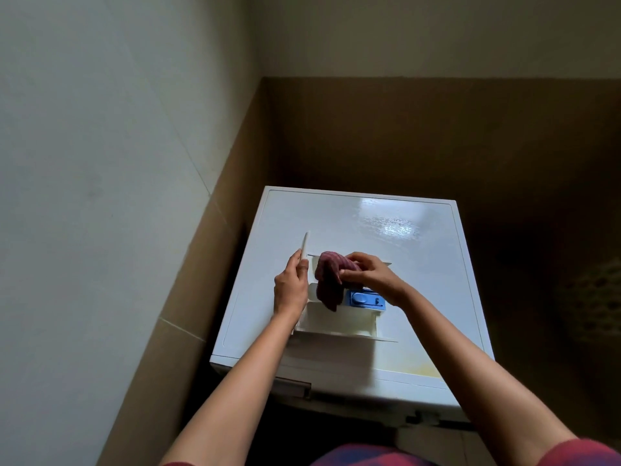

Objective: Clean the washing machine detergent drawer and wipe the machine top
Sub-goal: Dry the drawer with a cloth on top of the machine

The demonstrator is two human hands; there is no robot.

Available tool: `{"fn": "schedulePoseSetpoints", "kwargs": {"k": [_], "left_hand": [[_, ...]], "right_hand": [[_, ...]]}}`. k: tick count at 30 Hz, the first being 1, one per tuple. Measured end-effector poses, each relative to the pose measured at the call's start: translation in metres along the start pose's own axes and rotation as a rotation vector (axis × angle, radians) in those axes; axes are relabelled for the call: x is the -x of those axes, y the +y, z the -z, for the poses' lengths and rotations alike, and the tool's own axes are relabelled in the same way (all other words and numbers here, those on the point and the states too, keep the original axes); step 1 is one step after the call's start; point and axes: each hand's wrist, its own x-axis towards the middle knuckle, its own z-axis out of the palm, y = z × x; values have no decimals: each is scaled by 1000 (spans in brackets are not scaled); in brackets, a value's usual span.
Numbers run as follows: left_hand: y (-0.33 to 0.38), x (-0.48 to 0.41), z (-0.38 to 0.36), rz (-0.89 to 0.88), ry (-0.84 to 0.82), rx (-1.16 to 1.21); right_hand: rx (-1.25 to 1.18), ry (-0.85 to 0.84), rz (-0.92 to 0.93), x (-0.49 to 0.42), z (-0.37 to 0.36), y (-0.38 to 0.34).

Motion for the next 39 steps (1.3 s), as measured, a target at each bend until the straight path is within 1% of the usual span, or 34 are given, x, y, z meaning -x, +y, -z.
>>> {"fn": "schedulePoseSetpoints", "kwargs": {"k": [2,4,6,8,9,10,13,14,17,22,24,26,29,31,33,36,39], "left_hand": [[0,0,0,-3,4,7],[-2,0,0,0,5,8],[-2,0,0,6,2,16],[-2,0,0,0,3,22],[-2,0,0,-4,4,21],[-1,1,0,-9,6,19],[-2,1,-1,-22,21,13],[-3,0,-1,-22,23,11],[-3,0,-1,-12,22,7],[-3,0,-1,-22,27,-1],[-3,-1,-1,-17,28,-3],[-3,-1,-2,-11,29,-5],[-3,-1,-2,-9,28,-6],[-2,-1,-2,-12,29,-3],[-2,-1,-2,-18,34,-9],[-1,-1,-3,-28,41,-18],[0,-1,-4,-30,38,-13]], "right_hand": [[152,152,57,10,-2,4],[388,313,143,18,-9,10],[591,411,220,24,-20,16],[648,457,259,28,-33,20],[650,447,260,29,-38,21],[687,401,244,30,-42,21],[988,191,151,28,-51,22],[1021,162,125,28,-53,21],[972,161,52,25,-57,16],[1087,218,4,15,-73,6],[1091,207,-34,10,-80,1],[1098,151,-55,4,-85,-5],[1139,7,-94,-4,-85,-11],[1113,-32,-125,-9,-83,-11],[1084,-26,-130,-12,-84,-9],[1016,16,-83,-12,-89,-8],[890,-4,-64,-13,-92,-10]]}}
